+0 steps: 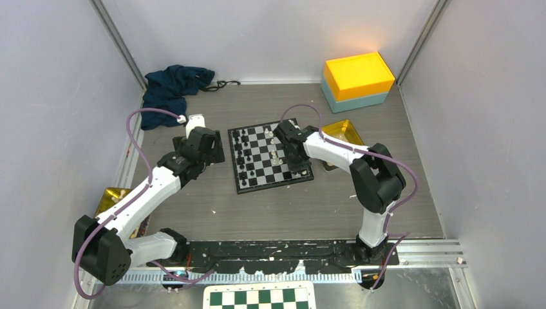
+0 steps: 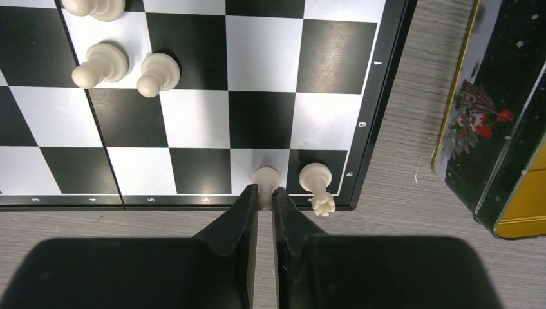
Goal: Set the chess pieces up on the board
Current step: Move the chess piece to the chessboard.
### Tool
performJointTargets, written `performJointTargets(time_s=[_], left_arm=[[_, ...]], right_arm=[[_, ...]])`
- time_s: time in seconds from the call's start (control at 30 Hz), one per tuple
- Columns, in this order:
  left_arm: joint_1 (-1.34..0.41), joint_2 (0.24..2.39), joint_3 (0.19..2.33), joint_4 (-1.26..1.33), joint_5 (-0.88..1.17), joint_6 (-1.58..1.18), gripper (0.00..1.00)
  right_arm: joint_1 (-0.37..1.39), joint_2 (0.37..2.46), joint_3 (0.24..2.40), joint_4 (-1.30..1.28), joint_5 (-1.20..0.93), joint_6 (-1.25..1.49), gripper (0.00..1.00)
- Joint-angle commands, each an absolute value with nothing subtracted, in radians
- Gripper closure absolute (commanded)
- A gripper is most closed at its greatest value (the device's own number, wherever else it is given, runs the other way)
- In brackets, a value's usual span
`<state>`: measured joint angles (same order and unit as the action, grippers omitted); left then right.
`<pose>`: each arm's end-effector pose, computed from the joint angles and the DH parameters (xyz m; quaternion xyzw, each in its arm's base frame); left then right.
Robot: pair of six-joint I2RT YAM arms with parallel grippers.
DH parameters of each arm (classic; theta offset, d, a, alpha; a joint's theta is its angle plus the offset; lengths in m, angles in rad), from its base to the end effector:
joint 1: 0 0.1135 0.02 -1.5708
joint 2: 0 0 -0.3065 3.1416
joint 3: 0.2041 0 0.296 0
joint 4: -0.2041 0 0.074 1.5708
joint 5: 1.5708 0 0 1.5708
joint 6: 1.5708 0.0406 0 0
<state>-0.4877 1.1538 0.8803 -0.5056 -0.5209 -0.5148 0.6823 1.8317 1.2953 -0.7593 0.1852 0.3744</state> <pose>0.2470 -0.1081 0.2965 -0.1114 0.8901 0.0293 0.4409 0.3228 0.2526 0.2034 -0.1387 0.9766 -0.0103 0.1641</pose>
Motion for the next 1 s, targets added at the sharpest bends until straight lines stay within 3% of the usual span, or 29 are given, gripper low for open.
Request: performJointTargets(time_s=[0.0,0.27,0.97], left_arm=[[-0.480,1.131,0.899,-0.475,-0.522,-0.512,0.00],[-0.481,1.131,0.898,-0.475,-0.522,-0.510,0.00],[-0.480,1.127,0.888,-0.476,-0.515,-0.515,0.00]], right_arm=[[0.676,1.781,1.296,-0.737,0.182,0.390,0.90],[0.676,1.787,1.297,-0.738,0.163,0.393,0.76],[0.676,1.785,1.361,-0.772,0.203,0.368,0.64]])
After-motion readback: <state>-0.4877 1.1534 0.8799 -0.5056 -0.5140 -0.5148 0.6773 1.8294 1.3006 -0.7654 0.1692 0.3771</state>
